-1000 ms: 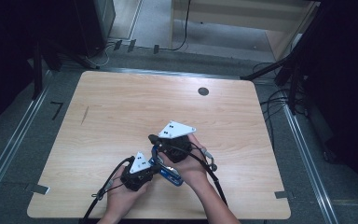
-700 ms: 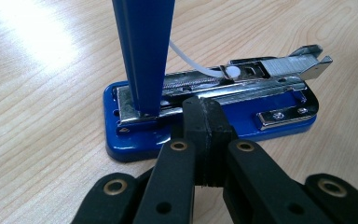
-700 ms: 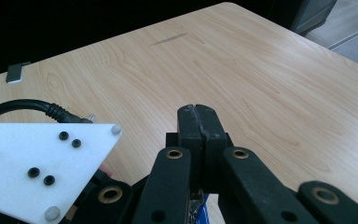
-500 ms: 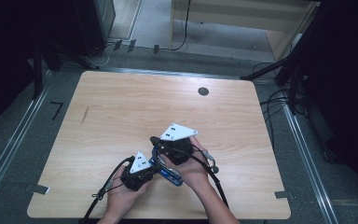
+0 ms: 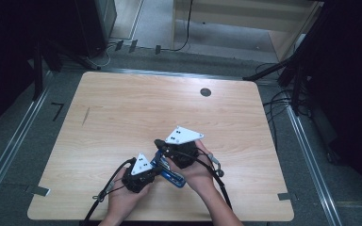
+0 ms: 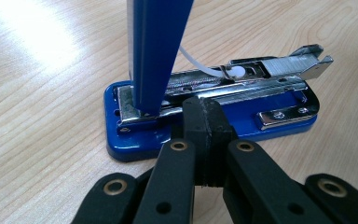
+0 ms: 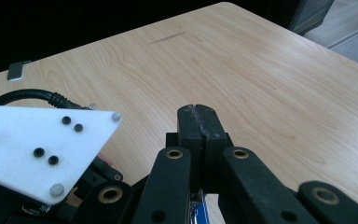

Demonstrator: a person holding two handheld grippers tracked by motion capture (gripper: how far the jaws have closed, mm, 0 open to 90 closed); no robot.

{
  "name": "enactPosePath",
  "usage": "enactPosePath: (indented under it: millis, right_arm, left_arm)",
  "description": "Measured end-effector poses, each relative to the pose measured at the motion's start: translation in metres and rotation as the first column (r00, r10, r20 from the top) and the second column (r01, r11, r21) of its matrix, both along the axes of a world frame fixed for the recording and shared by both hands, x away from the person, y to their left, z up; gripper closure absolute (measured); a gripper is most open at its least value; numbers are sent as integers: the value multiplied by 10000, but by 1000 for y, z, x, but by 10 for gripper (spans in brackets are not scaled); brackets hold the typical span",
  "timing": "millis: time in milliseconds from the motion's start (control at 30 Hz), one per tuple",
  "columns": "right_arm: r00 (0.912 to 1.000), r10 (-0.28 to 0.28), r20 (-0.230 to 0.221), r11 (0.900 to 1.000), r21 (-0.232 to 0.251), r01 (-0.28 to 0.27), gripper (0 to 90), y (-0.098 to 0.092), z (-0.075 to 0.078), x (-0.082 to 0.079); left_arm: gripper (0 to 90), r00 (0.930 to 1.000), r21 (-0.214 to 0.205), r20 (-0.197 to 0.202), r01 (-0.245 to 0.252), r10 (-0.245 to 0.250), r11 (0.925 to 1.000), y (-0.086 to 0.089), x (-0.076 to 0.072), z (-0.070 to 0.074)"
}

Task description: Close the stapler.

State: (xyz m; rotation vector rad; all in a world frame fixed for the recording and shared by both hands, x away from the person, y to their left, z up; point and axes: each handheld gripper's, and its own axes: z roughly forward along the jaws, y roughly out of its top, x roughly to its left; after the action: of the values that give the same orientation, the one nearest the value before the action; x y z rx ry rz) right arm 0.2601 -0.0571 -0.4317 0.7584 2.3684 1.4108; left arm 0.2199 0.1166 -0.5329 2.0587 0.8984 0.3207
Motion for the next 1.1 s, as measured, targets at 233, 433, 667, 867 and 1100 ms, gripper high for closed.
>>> enactPosePath:
  millis: [233,433,667,867,1100]
  right_arm:
    - [9999,-57,-83,10000,13,57,900,-7,-5,-3]
    - [9998,-102,-167,9999,41,103,900,-13,-12,-5]
    - [9991,-236,-362,9997,59,238,900,-24,-24,-11]
    - [9980,-300,-557,9994,144,308,900,-33,-37,-17]
    - [9972,-309,-674,9993,196,323,900,-43,-51,-22]
  left_arm:
    - [900,10000,-8,-12,-9,9,10000,0,0,0]
    - [900,10000,35,21,-13,13,10000,0,0,0]
    - [900,10000,32,-12,3,-3,10000,0,0,0]
    - [900,10000,68,1,16,-16,10000,0,0,0]
    - [900,10000,98,10,20,-20,10000,0,0,0]
